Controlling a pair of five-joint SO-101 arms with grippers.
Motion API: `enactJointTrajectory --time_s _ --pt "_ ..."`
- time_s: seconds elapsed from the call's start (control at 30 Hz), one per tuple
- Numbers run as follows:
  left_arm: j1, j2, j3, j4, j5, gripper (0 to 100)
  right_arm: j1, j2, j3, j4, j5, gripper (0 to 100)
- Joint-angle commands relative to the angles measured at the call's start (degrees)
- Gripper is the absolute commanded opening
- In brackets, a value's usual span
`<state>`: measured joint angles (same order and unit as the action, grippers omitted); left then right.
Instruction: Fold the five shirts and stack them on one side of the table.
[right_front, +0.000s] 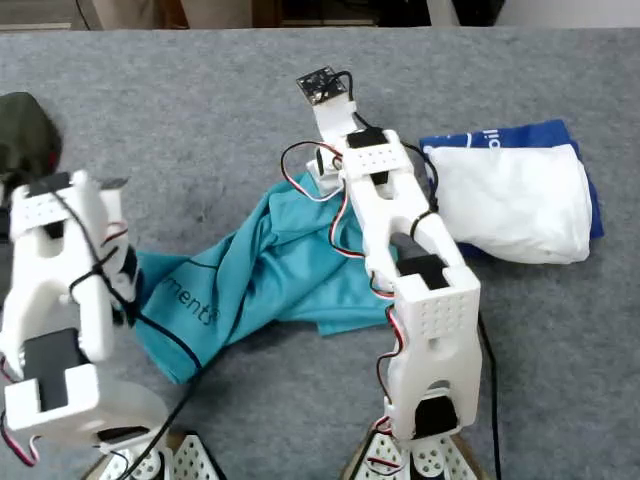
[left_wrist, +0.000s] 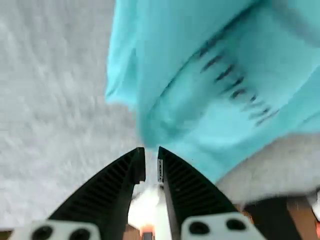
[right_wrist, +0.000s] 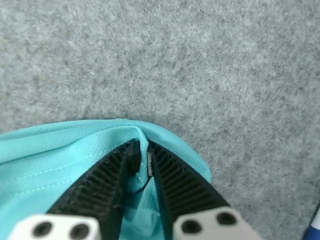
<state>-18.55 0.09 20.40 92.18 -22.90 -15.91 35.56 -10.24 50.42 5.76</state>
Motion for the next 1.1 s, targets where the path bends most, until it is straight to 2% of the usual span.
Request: enactJointTrajectory --time_s 0.0,0.17,0.3,0.5,0.7,0.93,1.07 --pt "5.5 -0.1 -2.4 -4.8 4.4 6 0.3 -0.7 -2.6 0.4 0.6 0.2" --pt "8.7 5.8 3.2 -17.1 7.6 6 0.3 -0.7 -2.6 0.4 0.6 0.2" --pt "5.7 17.2 -1.5 -19.3 8.4 6 0.3 -0.7 -2.6 0.4 0.6 0.2" --pt "-2.7 30.5 -29.5 -17.7 16.4 6 0.3 -0.7 -2.6 0.4 0.6 0.2" --pt "-2.5 48.1 -60.1 -11.2 16.9 6 0.3 -0.6 -2.7 0.4 0.6 0.2" --pt "-1.8 67.1 -97.6 -4.3 21.0 6 0.2 -0.6 -2.7 0.2 0.6 0.2" --pt "-1.9 72.8 -111.4 0.9 20.9 6 0.2 -0.6 -2.7 0.1 0.6 0.2"
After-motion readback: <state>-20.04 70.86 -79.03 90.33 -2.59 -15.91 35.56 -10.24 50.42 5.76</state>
